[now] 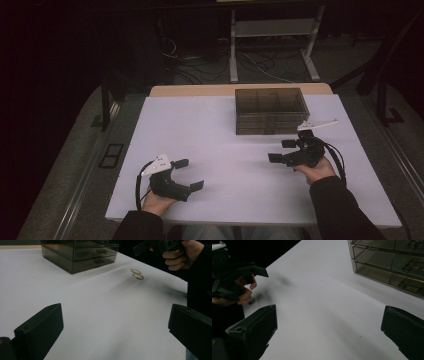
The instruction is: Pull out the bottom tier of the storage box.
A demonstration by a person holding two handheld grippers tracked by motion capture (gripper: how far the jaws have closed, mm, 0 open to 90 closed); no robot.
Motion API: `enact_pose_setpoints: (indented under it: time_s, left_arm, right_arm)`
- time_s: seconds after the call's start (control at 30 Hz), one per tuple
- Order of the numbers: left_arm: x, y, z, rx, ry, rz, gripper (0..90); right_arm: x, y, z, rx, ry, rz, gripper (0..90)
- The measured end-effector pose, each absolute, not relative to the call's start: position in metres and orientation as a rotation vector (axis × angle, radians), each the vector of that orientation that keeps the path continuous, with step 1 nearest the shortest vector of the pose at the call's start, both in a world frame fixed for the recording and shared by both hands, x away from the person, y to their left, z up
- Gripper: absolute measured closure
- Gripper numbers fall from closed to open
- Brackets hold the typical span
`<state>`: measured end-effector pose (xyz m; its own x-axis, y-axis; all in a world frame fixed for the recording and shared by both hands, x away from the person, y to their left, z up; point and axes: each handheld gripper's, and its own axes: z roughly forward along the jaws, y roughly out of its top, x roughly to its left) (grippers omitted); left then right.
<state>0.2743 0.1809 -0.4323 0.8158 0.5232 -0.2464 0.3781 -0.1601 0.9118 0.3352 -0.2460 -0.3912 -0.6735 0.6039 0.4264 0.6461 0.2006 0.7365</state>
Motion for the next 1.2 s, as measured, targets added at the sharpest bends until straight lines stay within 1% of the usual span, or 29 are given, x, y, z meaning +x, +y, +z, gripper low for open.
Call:
enact_pose_setpoints:
  time_s: [1.2]
  left_arm:
    - [0.272,0.183,-0.431,1.762,0.694,0.144,0.0]
  right_arm:
    - [0.372,-0.244,-0.423,-1.486,-2.019,-1.593,0.0]
